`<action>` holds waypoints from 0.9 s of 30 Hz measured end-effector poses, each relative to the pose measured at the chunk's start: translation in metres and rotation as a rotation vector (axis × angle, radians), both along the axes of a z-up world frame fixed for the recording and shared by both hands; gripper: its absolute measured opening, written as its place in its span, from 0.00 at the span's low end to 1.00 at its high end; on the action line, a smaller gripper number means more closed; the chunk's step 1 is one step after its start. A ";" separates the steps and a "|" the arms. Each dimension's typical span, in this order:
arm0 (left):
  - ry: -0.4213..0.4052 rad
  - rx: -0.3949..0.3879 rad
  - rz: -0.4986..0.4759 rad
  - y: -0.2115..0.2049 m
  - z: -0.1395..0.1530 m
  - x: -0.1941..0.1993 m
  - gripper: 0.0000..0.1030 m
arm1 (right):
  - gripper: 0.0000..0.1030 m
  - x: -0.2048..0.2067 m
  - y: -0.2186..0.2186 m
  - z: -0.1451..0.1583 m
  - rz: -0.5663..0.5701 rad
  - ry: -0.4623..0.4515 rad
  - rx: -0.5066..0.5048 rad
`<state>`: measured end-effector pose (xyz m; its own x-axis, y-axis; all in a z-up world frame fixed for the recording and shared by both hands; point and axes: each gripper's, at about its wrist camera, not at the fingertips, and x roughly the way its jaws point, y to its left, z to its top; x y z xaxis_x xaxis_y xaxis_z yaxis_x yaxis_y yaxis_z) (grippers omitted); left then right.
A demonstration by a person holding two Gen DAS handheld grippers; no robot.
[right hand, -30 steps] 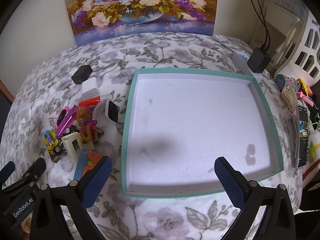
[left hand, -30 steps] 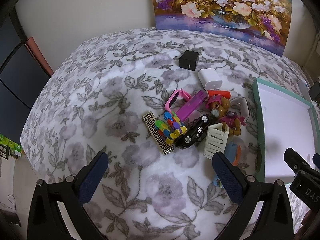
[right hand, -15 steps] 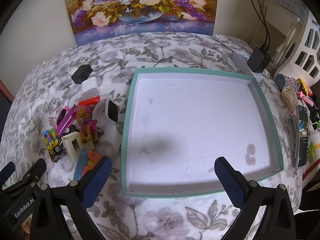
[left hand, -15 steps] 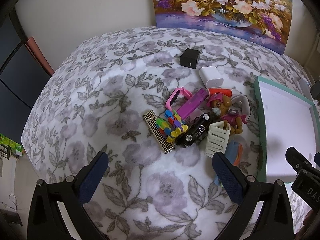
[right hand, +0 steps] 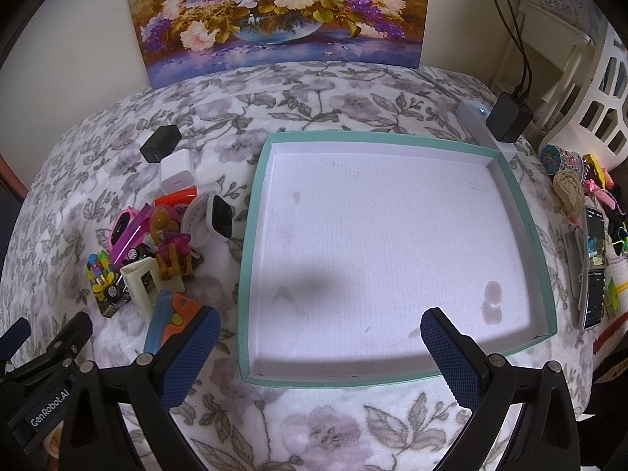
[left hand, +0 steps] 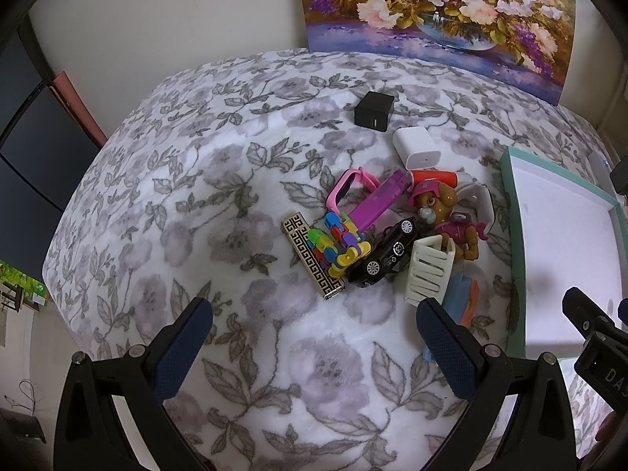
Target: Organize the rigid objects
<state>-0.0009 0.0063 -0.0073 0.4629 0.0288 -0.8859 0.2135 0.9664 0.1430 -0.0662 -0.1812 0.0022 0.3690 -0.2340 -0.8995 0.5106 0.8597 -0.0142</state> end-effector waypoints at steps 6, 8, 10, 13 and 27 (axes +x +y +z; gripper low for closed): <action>0.000 0.000 0.001 0.000 0.000 0.000 1.00 | 1.00 0.001 0.001 0.000 0.000 0.001 0.000; 0.000 -0.001 0.002 -0.001 0.000 0.000 1.00 | 1.00 0.001 0.001 0.000 0.000 0.001 0.000; 0.000 0.000 0.002 -0.001 0.000 0.000 1.00 | 1.00 0.001 0.000 0.001 0.000 0.002 0.000; 0.001 0.000 0.002 0.000 0.000 0.000 1.00 | 1.00 0.002 0.000 0.002 0.000 0.002 0.000; 0.002 0.003 0.005 0.003 -0.002 -0.001 1.00 | 1.00 0.001 0.006 -0.004 0.007 0.005 -0.001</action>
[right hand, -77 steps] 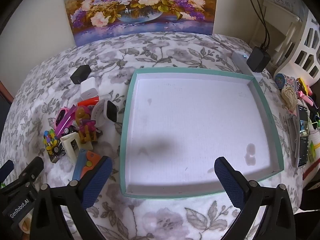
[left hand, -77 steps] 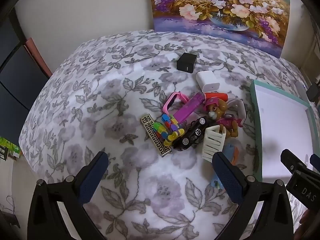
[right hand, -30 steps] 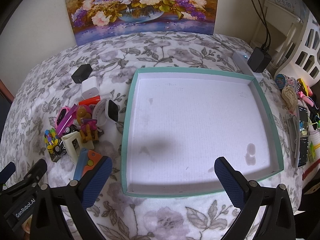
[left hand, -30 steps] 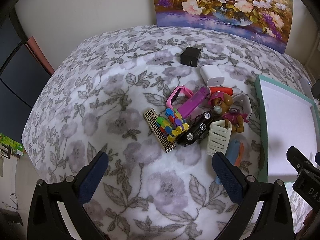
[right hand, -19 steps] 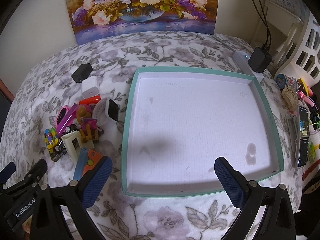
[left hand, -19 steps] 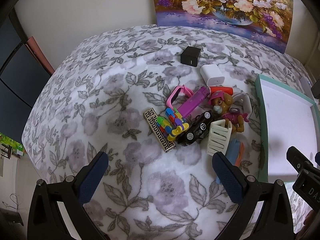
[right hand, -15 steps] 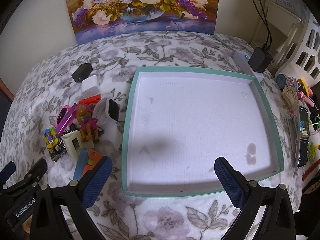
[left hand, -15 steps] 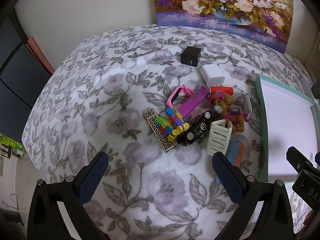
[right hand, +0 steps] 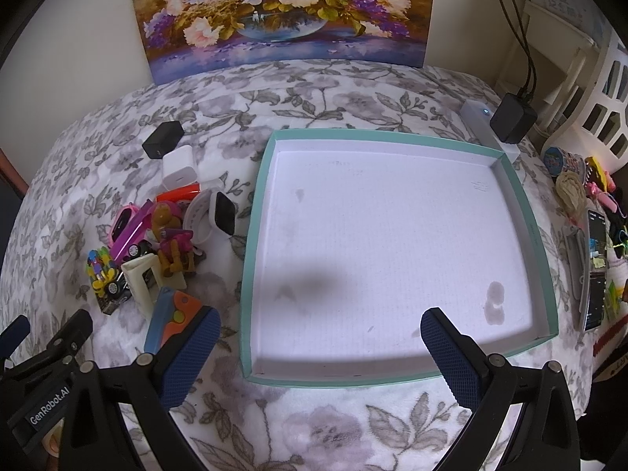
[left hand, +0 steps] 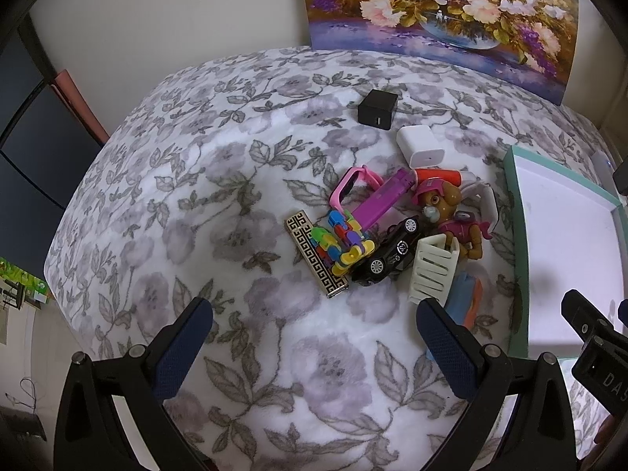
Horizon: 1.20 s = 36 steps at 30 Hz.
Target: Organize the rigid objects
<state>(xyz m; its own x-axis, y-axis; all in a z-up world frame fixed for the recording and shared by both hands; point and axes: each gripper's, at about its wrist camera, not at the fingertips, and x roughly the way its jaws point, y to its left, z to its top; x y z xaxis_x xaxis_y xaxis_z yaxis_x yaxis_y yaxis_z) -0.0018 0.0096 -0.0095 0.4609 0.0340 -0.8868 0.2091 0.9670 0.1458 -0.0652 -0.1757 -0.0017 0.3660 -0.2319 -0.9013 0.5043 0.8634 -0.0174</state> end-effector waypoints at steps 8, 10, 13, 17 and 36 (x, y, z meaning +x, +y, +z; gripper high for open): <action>-0.032 0.004 0.077 0.015 0.011 0.007 1.00 | 1.00 0.003 0.003 0.012 0.042 -0.050 0.024; -0.032 0.001 0.115 0.025 0.013 0.011 1.00 | 1.00 0.006 0.010 0.015 0.079 -0.071 0.024; -0.017 -0.005 0.165 0.038 0.010 0.018 1.00 | 1.00 0.014 0.023 0.015 0.140 -0.080 0.041; 0.022 -0.032 0.219 0.052 0.003 0.024 1.00 | 1.00 0.027 0.043 0.007 0.217 -0.071 0.081; 0.226 -0.077 0.334 0.042 -0.020 0.062 1.00 | 0.73 0.055 0.062 -0.050 0.252 0.042 0.283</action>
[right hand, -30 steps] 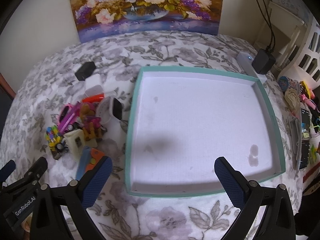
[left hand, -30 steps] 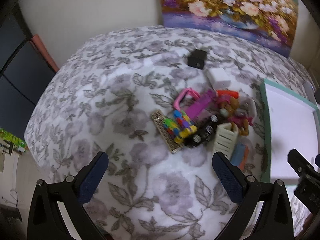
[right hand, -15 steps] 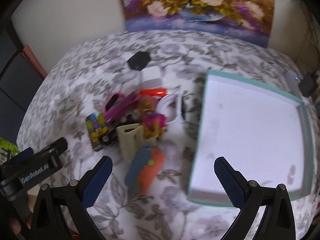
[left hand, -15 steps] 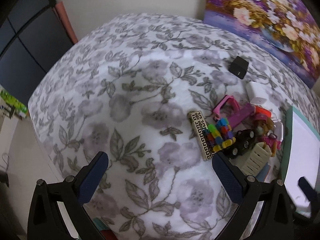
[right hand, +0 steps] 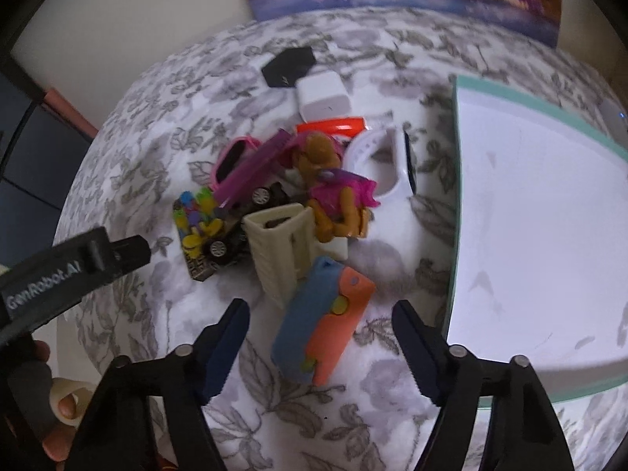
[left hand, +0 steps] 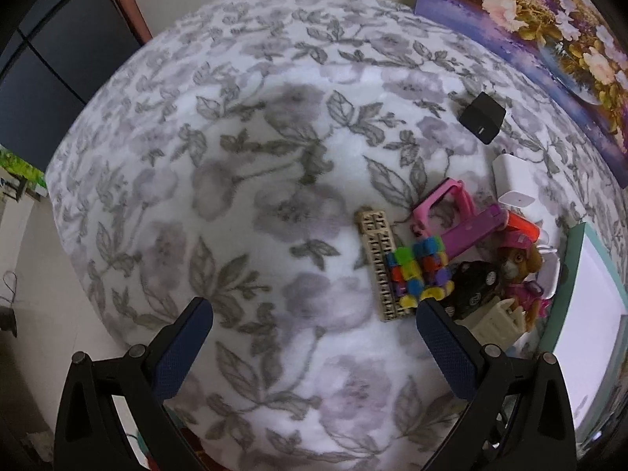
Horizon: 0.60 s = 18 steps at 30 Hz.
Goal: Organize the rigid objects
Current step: 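Grasp the colourful block toy with the left tool while the right tool grasps the blue-orange pencil case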
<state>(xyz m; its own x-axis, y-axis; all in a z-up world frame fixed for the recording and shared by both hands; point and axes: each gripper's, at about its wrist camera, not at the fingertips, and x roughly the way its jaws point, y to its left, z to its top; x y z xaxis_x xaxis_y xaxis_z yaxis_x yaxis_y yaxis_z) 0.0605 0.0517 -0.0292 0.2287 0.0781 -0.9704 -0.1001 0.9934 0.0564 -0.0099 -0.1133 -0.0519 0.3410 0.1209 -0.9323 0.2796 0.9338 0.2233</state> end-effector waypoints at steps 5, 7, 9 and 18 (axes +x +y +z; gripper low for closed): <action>0.040 -0.024 0.010 -0.013 -0.008 0.008 0.90 | 0.62 0.000 -0.014 -0.007 -0.061 0.024 0.053; 0.052 -0.054 0.015 -0.017 -0.011 0.012 0.84 | 0.56 0.001 -0.016 -0.012 -0.071 0.039 0.087; 0.060 -0.077 0.023 -0.019 -0.013 0.016 0.83 | 0.54 0.003 -0.018 -0.016 -0.076 0.054 0.107; 0.066 -0.157 0.002 -0.038 -0.028 0.034 0.61 | 0.48 0.013 -0.014 -0.018 -0.047 0.066 0.068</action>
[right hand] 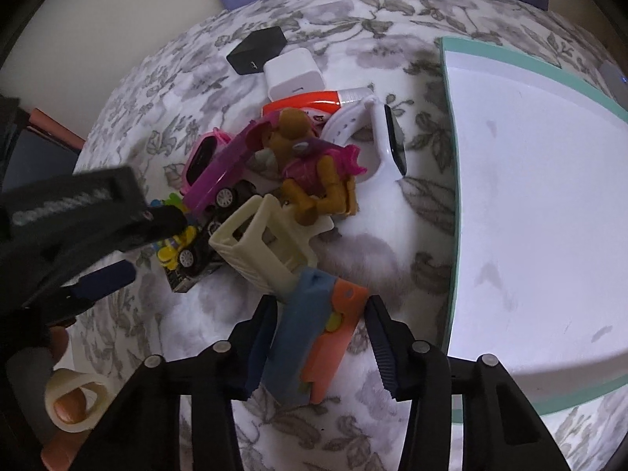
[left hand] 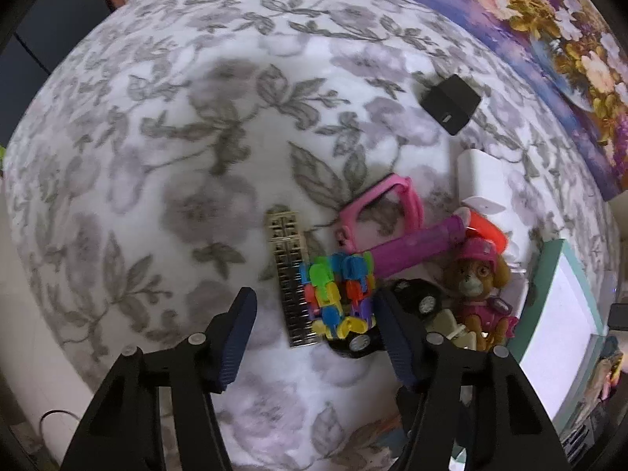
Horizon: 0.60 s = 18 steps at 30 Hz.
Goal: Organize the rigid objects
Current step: 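Grasp the colourful block toy with the left tool while the right tool grasps the blue-orange pencil case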
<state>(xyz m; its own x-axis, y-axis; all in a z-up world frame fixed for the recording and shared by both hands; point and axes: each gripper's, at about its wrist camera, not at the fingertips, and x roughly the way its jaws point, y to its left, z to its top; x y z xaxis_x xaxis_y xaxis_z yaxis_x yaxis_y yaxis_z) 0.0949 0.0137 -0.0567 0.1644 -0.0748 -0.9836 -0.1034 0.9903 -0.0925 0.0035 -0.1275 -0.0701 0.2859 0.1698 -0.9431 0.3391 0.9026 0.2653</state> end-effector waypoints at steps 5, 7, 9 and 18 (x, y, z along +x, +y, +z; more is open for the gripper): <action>0.003 -0.004 -0.019 -0.005 -0.005 0.005 0.54 | 0.47 0.003 -0.001 0.000 0.003 0.004 0.002; -0.002 -0.016 -0.020 -0.005 -0.005 0.004 0.53 | 0.45 0.001 -0.002 0.001 0.001 0.003 0.008; -0.010 -0.035 -0.017 -0.001 -0.002 0.002 0.50 | 0.45 0.000 -0.002 0.001 -0.002 0.003 0.014; -0.036 -0.076 -0.029 0.005 0.012 -0.005 0.36 | 0.40 -0.008 -0.010 0.003 -0.029 0.001 0.050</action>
<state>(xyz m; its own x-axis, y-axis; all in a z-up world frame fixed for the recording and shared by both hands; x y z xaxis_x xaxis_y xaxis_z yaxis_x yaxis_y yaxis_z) 0.0896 0.0192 -0.0452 0.1961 -0.1539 -0.9684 -0.0704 0.9829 -0.1704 -0.0044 -0.1372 -0.0670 0.2902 0.2080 -0.9341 0.3653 0.8781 0.3090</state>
